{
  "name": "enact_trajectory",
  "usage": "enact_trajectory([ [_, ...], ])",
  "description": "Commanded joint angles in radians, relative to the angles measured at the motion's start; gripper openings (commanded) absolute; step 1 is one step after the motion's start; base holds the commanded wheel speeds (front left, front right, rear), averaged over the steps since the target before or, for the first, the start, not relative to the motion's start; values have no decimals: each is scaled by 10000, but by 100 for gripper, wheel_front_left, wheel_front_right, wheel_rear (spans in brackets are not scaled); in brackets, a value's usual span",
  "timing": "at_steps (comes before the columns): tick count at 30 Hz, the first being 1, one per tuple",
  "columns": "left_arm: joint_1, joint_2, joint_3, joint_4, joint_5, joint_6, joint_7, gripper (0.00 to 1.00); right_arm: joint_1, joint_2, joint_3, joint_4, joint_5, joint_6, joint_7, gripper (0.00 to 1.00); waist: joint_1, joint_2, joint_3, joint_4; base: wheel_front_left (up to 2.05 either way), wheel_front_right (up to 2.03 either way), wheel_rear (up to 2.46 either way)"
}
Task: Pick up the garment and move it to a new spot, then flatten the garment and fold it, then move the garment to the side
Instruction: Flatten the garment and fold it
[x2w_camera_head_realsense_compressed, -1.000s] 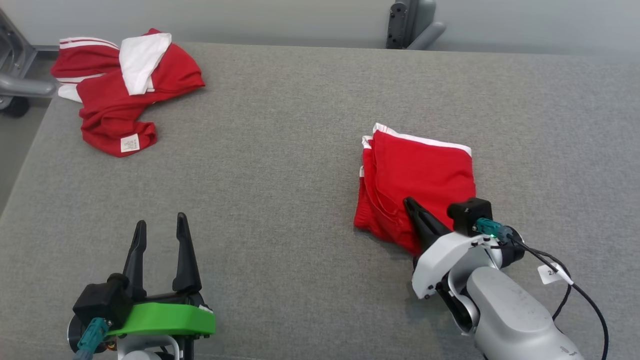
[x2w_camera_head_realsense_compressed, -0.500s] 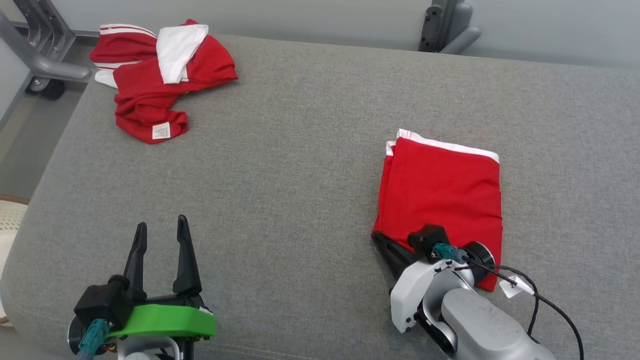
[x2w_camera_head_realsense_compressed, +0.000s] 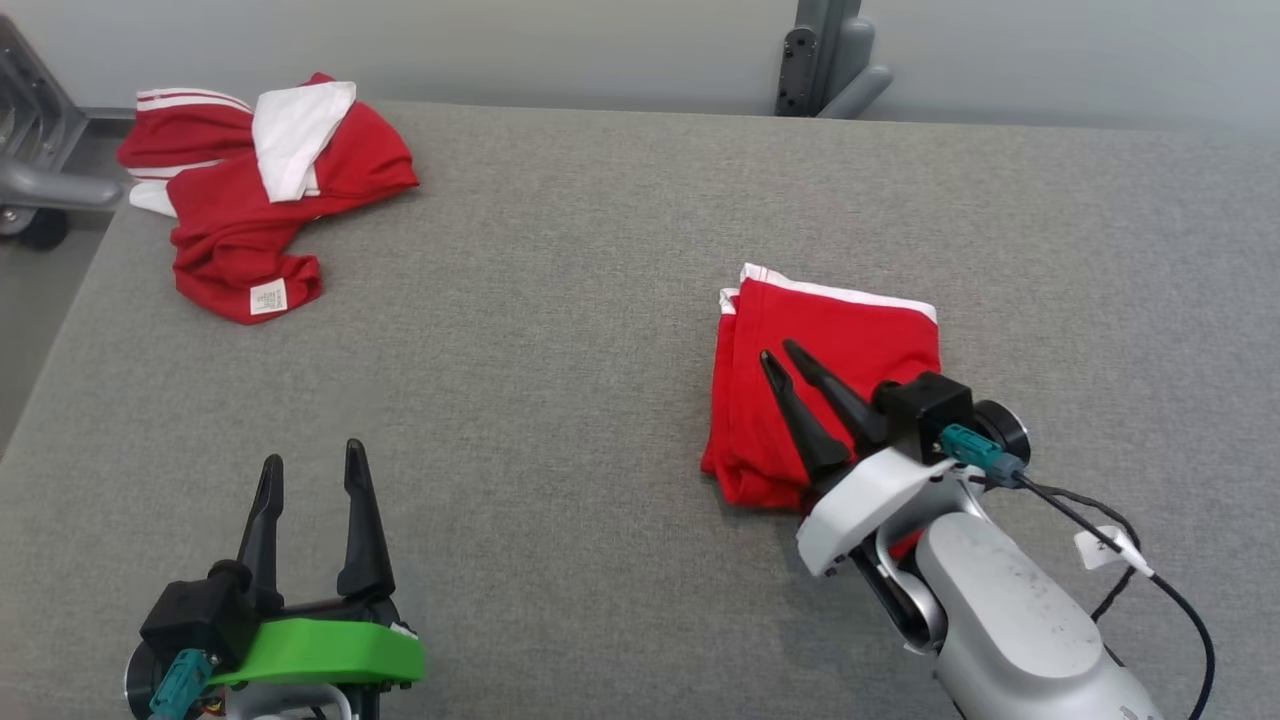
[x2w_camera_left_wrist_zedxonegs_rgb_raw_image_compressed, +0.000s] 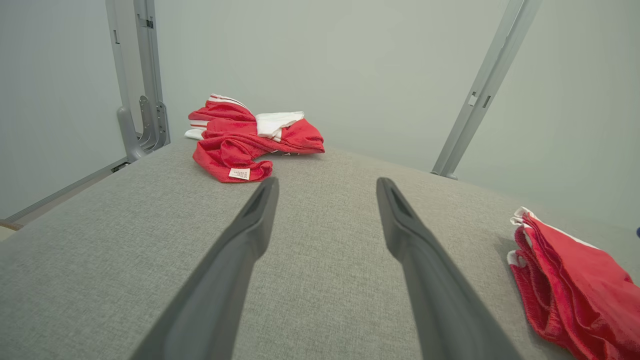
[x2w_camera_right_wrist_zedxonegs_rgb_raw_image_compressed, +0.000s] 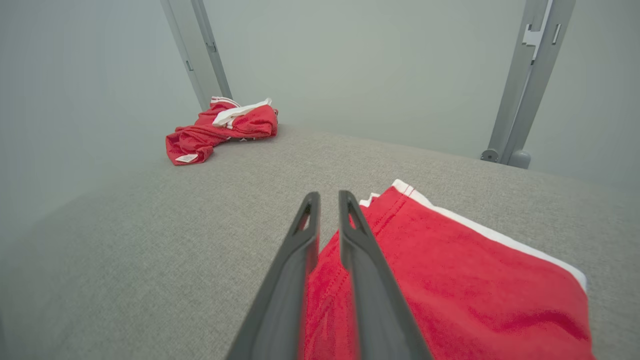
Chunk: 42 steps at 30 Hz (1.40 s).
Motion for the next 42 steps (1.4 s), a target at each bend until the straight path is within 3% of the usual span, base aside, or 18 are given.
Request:
enact_trajectory([
  [1,164,15,27,-52,66,-41,7,100,314,-22,-409,-439,-194,0,-43,100,0,61,-163,-373,0,0,0],
  [20,279,15,151,-147,113,110,7,100,2533,329,-4003,-3623,-1453,0,-37,100,0,61,-606,-1965,0,0,0],
  [30,650,15,242,108,300,90,7,100,3645,339,-4271,-4083,-889,0,-37,100,0,61,-839,-2190,0,0,0],
  [42,605,15,239,382,373,71,7,100,3697,341,-4336,-3952,-772,0,-37,100,0,61,-852,-2058,0,0,0],
])
